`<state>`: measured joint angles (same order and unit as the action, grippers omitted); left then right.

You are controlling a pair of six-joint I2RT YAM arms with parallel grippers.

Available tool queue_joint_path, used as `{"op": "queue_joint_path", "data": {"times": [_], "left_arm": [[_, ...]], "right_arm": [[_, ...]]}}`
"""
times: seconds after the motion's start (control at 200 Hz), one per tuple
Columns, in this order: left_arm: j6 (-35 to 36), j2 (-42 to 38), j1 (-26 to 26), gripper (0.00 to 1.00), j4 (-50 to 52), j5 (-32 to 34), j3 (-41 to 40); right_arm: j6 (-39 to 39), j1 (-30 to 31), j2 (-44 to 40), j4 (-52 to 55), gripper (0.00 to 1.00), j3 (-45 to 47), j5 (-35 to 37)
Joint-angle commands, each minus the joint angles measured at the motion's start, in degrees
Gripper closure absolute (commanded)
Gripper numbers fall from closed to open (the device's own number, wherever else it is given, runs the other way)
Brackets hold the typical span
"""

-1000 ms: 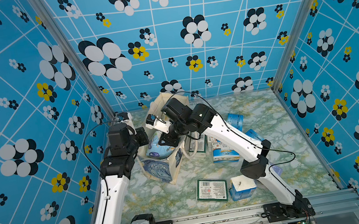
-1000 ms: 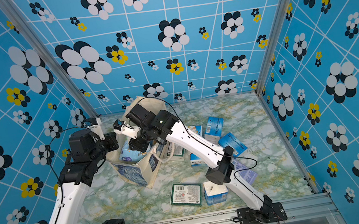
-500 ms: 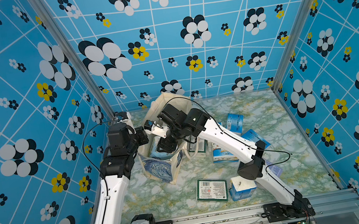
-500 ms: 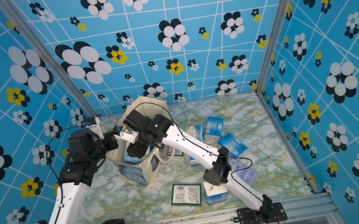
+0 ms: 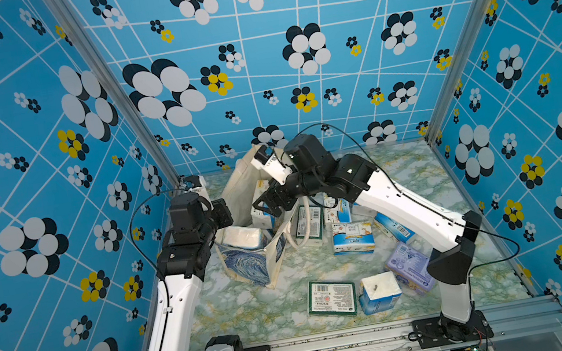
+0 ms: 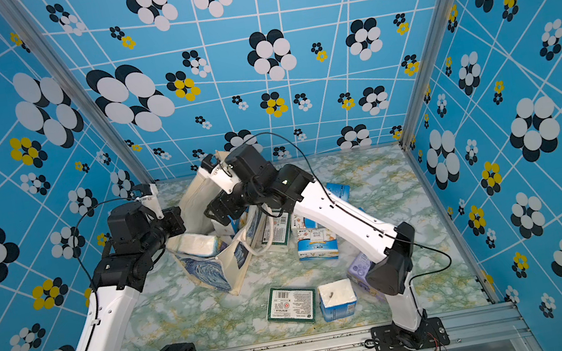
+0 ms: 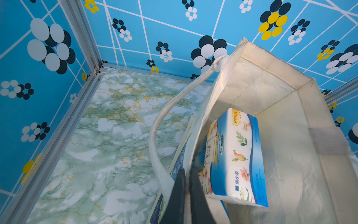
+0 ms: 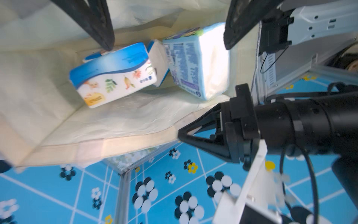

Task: Put tissues into the canvas bag
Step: Place the pack of facial tissues in the canvas bag, then adjust the canvas bag at the center of the board.

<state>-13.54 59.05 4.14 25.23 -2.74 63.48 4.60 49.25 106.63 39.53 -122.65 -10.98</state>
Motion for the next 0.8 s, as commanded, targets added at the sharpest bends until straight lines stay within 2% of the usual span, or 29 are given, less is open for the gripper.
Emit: {"op": "queue_joint_path", "data": {"times": [0.0, 0.085, 0.23, 0.4, 0.795], "left_arm": [[1.6, -2.0, 0.0, 1.0, -1.7, 1.9, 1.6], [2.2, -2.3, -0.1, 1.0, -2.0, 2.5, 1.5], [2.5, -2.3, -0.1, 1.0, -2.9, 2.6, 1.1], [2.6, -2.1, -0.1, 1.0, -4.0, 2.1, 0.7], [3.5, -1.0, -0.4, 1.0, -6.4, 3.2, -0.2]], "right_arm": [[8.2, -3.7, -3.8, -7.8, 0.16, 7.8, 4.4], [11.7, -6.1, -5.1, -9.0, 0.28, 12.4, 4.4], [15.5, -7.8, -4.4, -11.0, 0.31, 16.1, 2.5], [18.1, -8.2, -3.0, -12.8, 0.38, 18.0, 2.4], [18.7, -8.3, -15.1, -20.5, 0.39, 33.9, 5.7]]}}
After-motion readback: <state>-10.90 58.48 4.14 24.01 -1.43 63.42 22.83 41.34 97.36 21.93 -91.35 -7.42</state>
